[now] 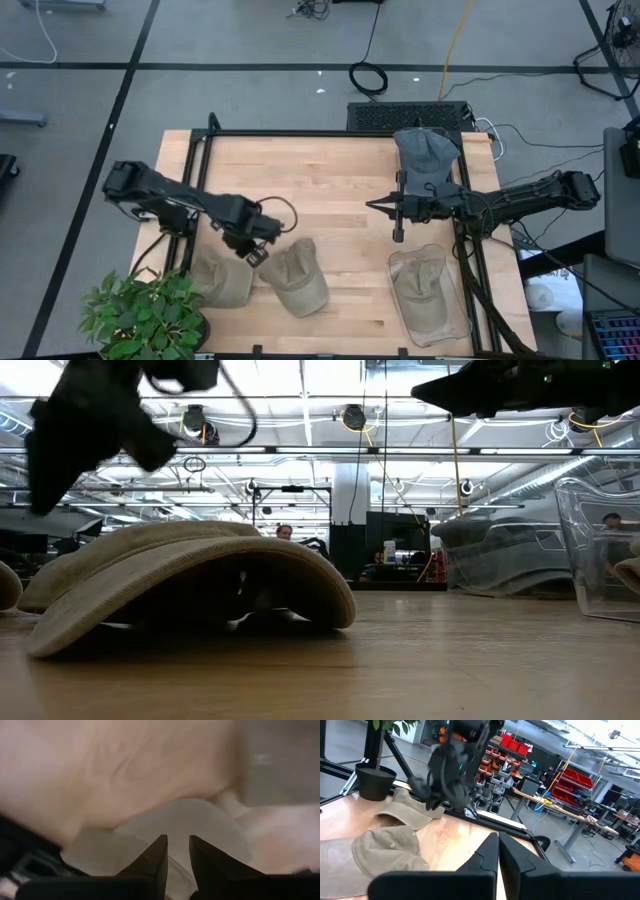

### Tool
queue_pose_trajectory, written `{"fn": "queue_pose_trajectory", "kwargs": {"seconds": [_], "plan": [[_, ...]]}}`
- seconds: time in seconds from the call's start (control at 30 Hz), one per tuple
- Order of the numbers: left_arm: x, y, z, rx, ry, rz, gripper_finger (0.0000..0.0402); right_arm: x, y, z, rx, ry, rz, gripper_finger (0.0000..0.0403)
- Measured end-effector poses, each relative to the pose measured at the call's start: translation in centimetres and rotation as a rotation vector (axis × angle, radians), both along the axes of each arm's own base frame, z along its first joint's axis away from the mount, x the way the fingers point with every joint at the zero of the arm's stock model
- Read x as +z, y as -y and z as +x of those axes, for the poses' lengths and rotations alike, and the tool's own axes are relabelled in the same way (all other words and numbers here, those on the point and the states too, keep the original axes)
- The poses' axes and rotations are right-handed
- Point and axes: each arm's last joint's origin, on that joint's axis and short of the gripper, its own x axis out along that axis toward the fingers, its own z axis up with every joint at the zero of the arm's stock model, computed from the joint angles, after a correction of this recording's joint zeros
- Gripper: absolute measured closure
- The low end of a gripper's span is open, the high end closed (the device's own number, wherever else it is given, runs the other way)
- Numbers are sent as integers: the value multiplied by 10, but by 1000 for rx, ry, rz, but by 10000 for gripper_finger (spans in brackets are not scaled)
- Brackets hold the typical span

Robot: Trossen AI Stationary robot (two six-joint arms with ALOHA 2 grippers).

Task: Pick & Place hat
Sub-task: Put the left brown and blue cap into the bottom transparent bin

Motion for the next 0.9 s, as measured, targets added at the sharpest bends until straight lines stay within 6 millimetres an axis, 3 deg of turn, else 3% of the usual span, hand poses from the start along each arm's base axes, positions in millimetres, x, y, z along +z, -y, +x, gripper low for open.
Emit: {"fn": "queue_pose_trajectory", "kwargs": {"seconds": [0.17, 0.3, 0.63, 0.9], "plan": [[-33, 10, -17, 178, -226, -26, 312, 0, 0, 0, 1, -4, -3, 403], [-47, 14, -32, 293, -352, -16, 279, 0, 0, 0, 1, -5, -3, 403], [-50, 17, -38, 441, -451, -35, 138, -1, 0, 0, 3, -11, -3, 403], [-50, 26, -41, 511, -502, -32, 116, -1, 0, 0, 3, -15, 1, 403]]}}
